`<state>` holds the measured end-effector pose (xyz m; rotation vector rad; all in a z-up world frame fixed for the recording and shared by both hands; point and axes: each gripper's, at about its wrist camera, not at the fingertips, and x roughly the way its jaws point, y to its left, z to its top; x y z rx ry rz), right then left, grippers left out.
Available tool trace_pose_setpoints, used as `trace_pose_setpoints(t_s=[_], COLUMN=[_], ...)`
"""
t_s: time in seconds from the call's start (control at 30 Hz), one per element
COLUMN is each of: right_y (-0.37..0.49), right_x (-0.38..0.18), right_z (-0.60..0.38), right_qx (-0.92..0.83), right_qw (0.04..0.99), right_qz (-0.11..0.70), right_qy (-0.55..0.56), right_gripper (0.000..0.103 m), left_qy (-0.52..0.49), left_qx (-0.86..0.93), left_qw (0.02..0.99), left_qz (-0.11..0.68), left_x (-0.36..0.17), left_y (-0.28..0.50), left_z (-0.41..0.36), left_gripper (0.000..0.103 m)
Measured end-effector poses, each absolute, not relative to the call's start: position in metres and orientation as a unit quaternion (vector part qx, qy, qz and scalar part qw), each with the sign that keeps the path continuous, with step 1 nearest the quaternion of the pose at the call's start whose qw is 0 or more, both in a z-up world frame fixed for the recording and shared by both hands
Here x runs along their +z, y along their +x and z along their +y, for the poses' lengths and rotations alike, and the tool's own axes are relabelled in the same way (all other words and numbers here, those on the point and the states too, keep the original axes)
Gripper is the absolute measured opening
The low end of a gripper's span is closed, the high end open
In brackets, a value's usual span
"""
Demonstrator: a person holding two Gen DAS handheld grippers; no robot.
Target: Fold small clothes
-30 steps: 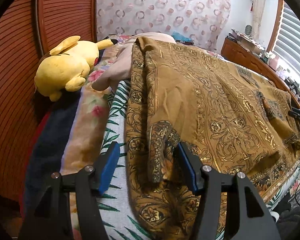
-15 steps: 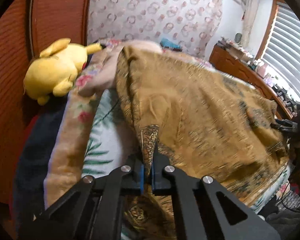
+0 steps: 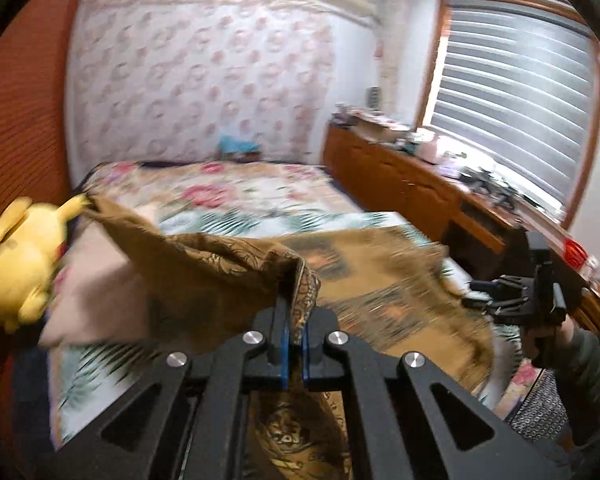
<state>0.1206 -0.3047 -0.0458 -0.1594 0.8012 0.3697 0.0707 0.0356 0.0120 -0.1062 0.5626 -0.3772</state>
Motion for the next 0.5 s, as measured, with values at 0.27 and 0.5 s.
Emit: trace_pose_setpoints(t_s=[0.27, 0.5], right_y=[0.086, 0.070], right_x=[-0.025, -0.015], right_z=[-0.329, -0.339], right_qx=[0.165, 0.169], right_qw=[0.914, 0.922], right_qz=[0.363, 0.345], right_qy=[-0.071, -0.047], right_gripper=[0.059, 0.059], left_qy=[-0.014, 0.015], left_qx=[-0.270, -0.323], left_qw=[0.926, 0.906], left_qz=[0.263, 0.272], left_x=[0.046, 0.059], left_y=[0.107, 0.110], left_z=[-0.056, -0.116], left_gripper=[0.000, 0.000])
